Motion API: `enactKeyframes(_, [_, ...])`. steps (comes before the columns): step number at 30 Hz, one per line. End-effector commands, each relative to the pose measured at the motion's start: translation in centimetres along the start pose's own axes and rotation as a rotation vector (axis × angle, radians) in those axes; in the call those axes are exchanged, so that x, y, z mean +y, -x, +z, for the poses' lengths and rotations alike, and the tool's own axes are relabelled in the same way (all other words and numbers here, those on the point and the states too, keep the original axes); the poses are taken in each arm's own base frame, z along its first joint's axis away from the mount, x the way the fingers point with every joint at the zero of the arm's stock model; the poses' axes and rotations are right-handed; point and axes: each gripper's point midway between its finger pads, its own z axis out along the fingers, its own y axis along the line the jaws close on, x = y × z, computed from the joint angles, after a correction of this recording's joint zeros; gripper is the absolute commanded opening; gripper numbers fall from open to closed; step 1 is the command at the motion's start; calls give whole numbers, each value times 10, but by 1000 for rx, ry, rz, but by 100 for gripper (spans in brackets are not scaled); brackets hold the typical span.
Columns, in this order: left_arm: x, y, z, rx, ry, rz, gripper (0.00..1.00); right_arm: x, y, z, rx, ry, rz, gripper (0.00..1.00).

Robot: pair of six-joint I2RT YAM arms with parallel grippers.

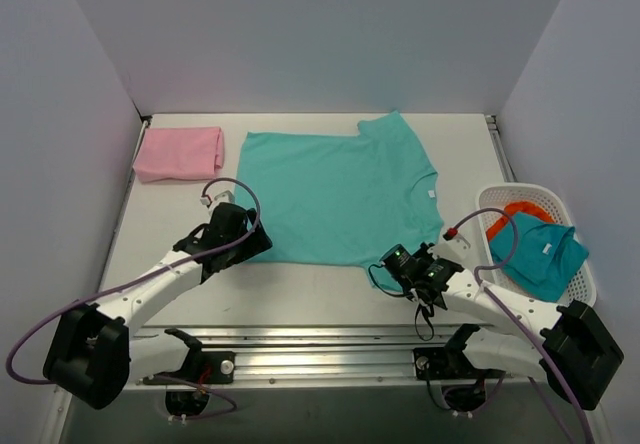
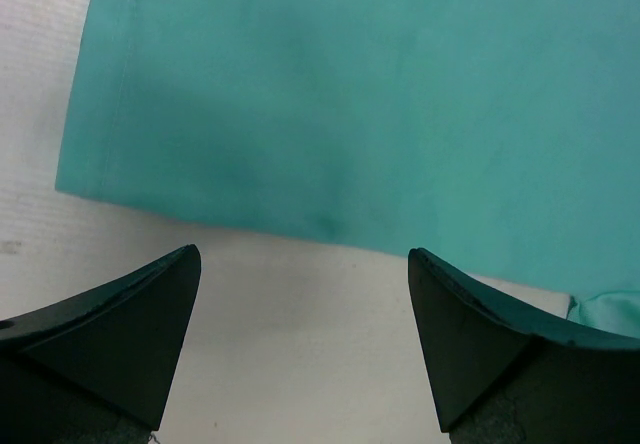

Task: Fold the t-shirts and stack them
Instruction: Flatten the tshirt out

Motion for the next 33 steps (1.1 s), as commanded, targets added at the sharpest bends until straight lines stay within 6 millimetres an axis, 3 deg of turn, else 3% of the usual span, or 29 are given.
enactKeyframes(1, [11,-10,-19,-18,38,-7,94,-11,2,4,-23,-29,-44,0])
enactKeyframes(3, [27,-12,-26,-50,79,-8,94,-11,4,3,-25,-24,-36,0])
enactKeyframes(5, [44,-16,-29,-65,129,-6,94,-13,6,1,-25,-23,-33,32])
enactKeyframes(6, [47,-17,-30,-68,137,-11,94,-13,7,0,-25,-23,-33,59])
enactKeyframes(9, [57,-24,-25,-68,161,-32,94,-11,9,-3,-20,-10,-28,80])
enactKeyframes(12, [56,-25,-23,-84,150,-66,94,-9,10,-6,-14,-1,-38,82])
enactKeyframes(14, [27,-14,-27,-145,23,-87,94,-6,12,-7,-15,11,-41,82])
enactKeyframes(16, [9,-23,-29,-171,-152,-116,94,-1,13,-9,-14,34,-38,81])
enactKeyframes(17, [-48,11,-50,-330,-476,-137,94,1,14,-9,-18,46,-47,81])
enactKeyframes(18, [-28,-17,-40,-346,-553,-99,94,4,15,-10,-17,57,-51,81])
enactKeyframes(19, [-39,-3,-60,-452,-689,-152,94,9,18,-12,-22,70,-43,80])
enactKeyframes(20, [-33,2,-55,-451,-636,-203,94,12,20,-13,-28,76,-48,80])
enactKeyframes(21, [-45,18,-64,-461,-639,-260,94,15,22,-15,-33,86,-61,80])
enactKeyframes(23, [-71,16,-78,-419,-735,-140,94,23,25,-17,-38,102,-72,79])
enactKeyframes(26, [-96,15,-84,-363,-835,-140,94,34,27,-18,-44,115,-88,78])
enactKeyframes(27, [-92,8,-68,-331,-803,-158,94,37,27,-18,-46,123,-86,77])
enactKeyframes(29, [-101,8,-69,-333,-862,-138,94,39,27,-17,-51,127,-92,77])
enactKeyframes(30, [-103,5,-59,-324,-842,-89,94,39,27,-17,-50,126,-95,77])
enactKeyframes(31, [-70,-26,-21,-158,-608,-88,94,38,26,-18,-47,126,-97,77])
enactKeyframes(32, [-77,2,-20,-243,-461,-110,95,38,27,-18,-46,126,-101,77])
enactKeyframes(33, [-60,2,-18,-244,-293,-109,98,37,27,-19,-43,123,-114,77])
